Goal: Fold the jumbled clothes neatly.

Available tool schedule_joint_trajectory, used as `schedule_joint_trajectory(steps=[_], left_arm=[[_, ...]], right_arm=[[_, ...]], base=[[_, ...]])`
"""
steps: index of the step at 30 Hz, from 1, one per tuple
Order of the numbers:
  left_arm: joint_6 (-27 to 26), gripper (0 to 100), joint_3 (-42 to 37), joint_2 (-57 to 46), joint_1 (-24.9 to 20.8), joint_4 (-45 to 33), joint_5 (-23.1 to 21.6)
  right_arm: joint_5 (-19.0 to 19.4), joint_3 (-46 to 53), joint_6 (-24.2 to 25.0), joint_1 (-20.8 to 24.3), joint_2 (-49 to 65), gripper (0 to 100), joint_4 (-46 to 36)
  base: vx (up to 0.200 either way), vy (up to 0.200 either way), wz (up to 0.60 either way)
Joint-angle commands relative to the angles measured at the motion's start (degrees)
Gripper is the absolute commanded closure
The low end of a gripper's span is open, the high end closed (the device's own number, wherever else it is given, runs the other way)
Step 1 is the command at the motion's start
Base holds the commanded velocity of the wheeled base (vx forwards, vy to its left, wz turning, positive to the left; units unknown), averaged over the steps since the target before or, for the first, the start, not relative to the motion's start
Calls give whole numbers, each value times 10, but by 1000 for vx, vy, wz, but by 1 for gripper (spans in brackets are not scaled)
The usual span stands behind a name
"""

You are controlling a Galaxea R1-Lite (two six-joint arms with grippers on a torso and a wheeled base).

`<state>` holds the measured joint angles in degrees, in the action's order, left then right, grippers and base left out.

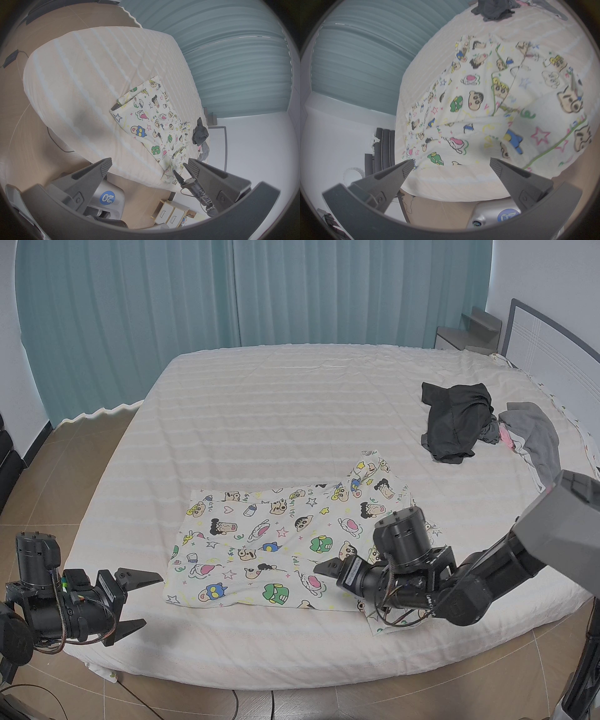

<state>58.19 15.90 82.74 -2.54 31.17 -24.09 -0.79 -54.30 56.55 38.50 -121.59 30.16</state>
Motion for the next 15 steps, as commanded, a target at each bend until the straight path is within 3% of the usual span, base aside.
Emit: schedule_joint_trajectory(steps=[1, 15], left_arm=[[0, 0, 0, 4, 0, 0, 0], [0, 0, 0, 4, 0, 0, 0]], right_arm=[[-2, -23, 2, 15, -62, 0, -2], [-35, -58, -27, 0, -88, 0, -1]], base=[[0, 0, 0], [0, 0, 0]])
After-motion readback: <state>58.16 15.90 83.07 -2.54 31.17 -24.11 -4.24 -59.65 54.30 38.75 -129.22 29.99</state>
